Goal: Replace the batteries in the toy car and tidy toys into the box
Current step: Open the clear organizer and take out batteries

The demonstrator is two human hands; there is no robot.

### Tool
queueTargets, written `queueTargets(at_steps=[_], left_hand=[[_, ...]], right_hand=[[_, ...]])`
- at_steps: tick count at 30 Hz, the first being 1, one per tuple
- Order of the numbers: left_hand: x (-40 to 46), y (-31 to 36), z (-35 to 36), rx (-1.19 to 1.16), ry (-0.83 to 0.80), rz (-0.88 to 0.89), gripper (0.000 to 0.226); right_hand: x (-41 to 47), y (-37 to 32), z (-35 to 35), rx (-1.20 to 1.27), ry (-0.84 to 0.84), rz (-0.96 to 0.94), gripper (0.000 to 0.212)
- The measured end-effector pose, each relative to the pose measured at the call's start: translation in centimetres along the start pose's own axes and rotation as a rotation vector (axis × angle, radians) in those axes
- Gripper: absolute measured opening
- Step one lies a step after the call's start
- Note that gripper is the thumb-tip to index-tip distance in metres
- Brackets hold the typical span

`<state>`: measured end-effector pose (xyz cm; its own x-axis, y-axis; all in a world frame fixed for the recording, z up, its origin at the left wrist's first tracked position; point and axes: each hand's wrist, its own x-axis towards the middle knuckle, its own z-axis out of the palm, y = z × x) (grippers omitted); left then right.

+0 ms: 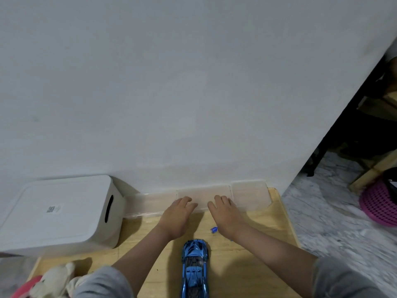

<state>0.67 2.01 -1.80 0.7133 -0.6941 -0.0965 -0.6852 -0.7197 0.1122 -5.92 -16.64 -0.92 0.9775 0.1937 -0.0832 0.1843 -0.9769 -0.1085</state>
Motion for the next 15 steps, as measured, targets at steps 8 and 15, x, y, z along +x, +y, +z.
queueTargets(at_steps=[8,15], left_hand=[[-4.9,-7.3,-0.8,0.04,0.069,-0.182,0.077],[-5.3,-11.5,0.8,0.031,0.15,-0.231,0.066]], right_hand=[[4.0,-7.5,-0.6,0.11,0.046,-0.032,0.054],[8.2,-13.5,0.3,0.08,-0.085,-0.068,0.079]])
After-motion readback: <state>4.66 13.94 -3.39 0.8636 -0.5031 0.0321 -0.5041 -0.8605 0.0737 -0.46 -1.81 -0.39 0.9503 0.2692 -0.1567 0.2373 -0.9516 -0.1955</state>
